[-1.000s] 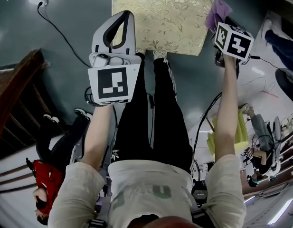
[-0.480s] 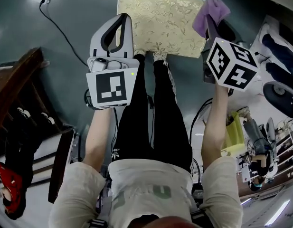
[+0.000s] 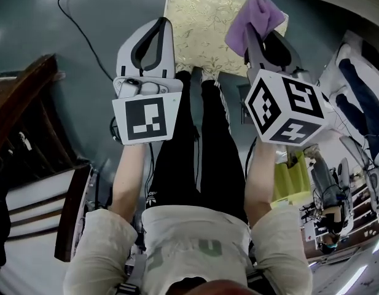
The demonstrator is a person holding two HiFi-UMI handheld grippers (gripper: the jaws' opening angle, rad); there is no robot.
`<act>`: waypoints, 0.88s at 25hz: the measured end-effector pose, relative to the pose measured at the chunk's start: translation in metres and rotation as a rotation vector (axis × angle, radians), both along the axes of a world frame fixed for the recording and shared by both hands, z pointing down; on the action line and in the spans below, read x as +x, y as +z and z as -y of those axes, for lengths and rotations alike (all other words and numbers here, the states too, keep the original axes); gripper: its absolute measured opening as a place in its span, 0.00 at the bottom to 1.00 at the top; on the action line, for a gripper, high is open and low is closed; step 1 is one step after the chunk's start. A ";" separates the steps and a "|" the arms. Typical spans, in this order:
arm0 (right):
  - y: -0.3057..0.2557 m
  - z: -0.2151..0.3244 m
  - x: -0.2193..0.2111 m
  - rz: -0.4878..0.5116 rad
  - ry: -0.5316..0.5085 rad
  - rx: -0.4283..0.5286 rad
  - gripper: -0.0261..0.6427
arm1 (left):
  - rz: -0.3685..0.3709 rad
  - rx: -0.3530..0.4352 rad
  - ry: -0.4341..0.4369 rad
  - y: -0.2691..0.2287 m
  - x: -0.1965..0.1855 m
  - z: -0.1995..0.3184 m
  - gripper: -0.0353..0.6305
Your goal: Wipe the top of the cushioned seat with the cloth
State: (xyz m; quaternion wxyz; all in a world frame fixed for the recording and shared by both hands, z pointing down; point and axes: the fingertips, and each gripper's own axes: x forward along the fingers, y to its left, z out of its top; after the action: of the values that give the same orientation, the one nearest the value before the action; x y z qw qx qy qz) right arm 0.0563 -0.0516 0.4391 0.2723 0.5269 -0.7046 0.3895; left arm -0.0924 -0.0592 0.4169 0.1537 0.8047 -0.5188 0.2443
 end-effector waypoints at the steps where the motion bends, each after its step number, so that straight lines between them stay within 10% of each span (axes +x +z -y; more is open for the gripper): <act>1: 0.001 -0.001 -0.004 0.000 -0.004 -0.001 0.17 | -0.001 0.000 -0.003 0.001 -0.004 -0.001 0.06; 22: 0.152 -0.033 -0.187 0.236 -0.183 -0.242 0.17 | 0.042 -0.024 -0.093 0.016 -0.071 -0.021 0.06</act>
State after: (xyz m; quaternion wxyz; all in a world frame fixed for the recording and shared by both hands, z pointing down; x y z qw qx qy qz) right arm -0.1303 -0.0183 0.5909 0.2835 0.3748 -0.7245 0.5042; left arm -0.1636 -0.0385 0.4328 0.1637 0.7723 -0.5560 0.2600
